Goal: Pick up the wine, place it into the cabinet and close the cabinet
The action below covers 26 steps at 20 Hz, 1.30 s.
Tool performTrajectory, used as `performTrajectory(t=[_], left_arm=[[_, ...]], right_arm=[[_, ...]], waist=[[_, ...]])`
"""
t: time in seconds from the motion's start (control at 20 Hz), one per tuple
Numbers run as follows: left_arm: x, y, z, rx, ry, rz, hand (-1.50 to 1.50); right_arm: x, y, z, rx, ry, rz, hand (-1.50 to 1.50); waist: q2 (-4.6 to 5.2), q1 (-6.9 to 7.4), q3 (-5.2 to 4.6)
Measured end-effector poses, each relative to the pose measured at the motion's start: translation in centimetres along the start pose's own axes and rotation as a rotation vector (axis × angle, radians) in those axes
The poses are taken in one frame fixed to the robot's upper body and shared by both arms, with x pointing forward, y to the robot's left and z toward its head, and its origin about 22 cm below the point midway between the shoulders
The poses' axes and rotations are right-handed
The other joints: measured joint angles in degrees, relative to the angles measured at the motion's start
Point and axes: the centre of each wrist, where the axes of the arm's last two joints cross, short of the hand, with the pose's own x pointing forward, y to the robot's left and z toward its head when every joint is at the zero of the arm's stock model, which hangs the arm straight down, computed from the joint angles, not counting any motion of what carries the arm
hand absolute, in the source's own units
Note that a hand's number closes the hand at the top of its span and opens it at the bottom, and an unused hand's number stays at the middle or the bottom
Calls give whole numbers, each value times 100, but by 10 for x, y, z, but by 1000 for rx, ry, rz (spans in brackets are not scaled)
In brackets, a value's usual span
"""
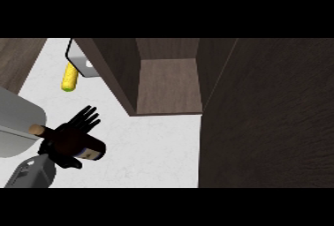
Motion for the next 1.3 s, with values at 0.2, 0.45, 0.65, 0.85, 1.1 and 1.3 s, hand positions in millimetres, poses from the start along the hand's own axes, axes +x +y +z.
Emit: performTrajectory(t=[0.2,0.45,0.65,0.85,1.1,1.3], left_arm=[[-5,-5,-10,1,-11,20,-150],[-10,-9,-18,-32,3,46,150],[-21,-17,-22,-85,44,89,150],[-20,-20,-27,-117,47,82,150],[-15,-29,-27,-30,-89,-47,150],[-36,-35,-8,234,-240,-113,150]], right_arm=[[-2,1,1,7,4,-7,-150],[-4,4,2,14,-1,-18,-150],[-4,2,3,10,0,-12,-150],[-5,3,6,14,5,-15,-150],[-6,0,8,-1,11,-1,-150],[-7,-1,10,-14,9,-1,-150]], waist=[[3,-16,-2],[0,-27,-1],[-1,-15,-1],[-5,-27,-4],[-29,59,0],[-61,161,7]])
